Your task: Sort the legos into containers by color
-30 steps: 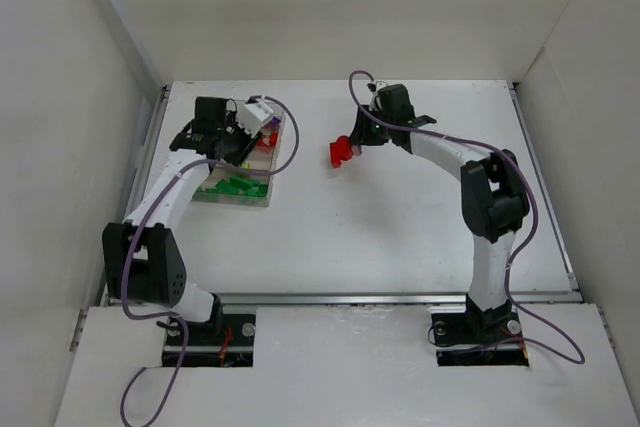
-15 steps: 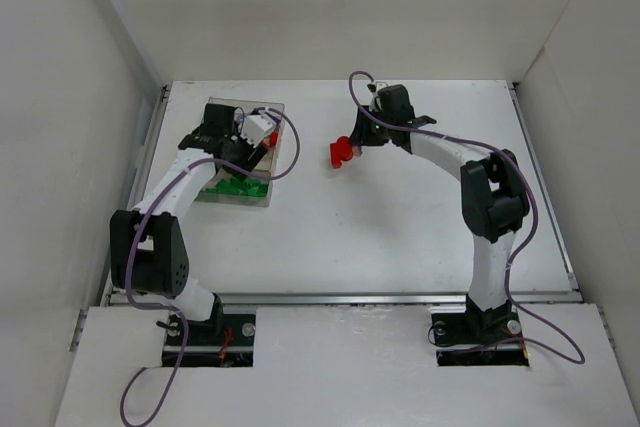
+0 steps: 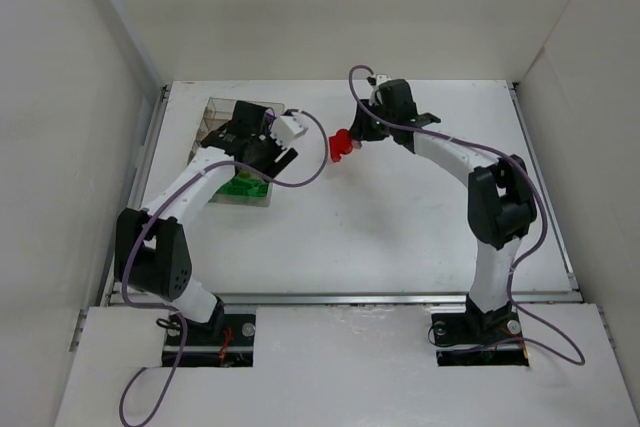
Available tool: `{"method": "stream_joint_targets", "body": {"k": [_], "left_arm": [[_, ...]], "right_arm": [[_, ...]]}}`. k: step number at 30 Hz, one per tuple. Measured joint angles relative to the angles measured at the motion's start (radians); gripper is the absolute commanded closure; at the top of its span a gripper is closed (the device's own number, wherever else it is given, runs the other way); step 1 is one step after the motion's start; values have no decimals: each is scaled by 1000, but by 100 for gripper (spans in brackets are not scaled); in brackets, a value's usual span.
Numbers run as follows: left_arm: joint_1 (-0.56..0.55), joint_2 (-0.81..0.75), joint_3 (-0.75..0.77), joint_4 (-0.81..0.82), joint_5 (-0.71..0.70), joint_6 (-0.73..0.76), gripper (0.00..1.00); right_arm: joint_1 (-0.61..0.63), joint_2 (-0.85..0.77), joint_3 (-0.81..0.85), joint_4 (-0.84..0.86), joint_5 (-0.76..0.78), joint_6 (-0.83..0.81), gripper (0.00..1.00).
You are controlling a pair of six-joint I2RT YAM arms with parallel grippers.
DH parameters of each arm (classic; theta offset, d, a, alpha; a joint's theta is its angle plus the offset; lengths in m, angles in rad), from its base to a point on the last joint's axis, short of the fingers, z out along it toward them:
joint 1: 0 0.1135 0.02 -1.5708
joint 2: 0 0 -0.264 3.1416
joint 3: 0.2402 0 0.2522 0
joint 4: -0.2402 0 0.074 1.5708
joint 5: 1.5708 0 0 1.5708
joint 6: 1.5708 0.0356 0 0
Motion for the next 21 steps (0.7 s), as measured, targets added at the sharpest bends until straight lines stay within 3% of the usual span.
{"method": "stream_joint_targets", "body": {"k": [6,14,16,18,21], "left_arm": [[-62,55,166,16,203,-100,33],[87,89,274,13,565,-237,18],[89,89,296,2,669,-244,16],[83,89,321,-12,768,-236,8],[69,89,351,-41,914,-194,6]], "right_arm": [[41,-71,-15,0,0,-67,100],[64,-273,-76,-14,-64,-252,100],[74,-337,-79,-14,-80,-311,100],[100,-394,-79,-11,-89,-359,100],[167,-462,-83,-1,-87,-428,100]]}}
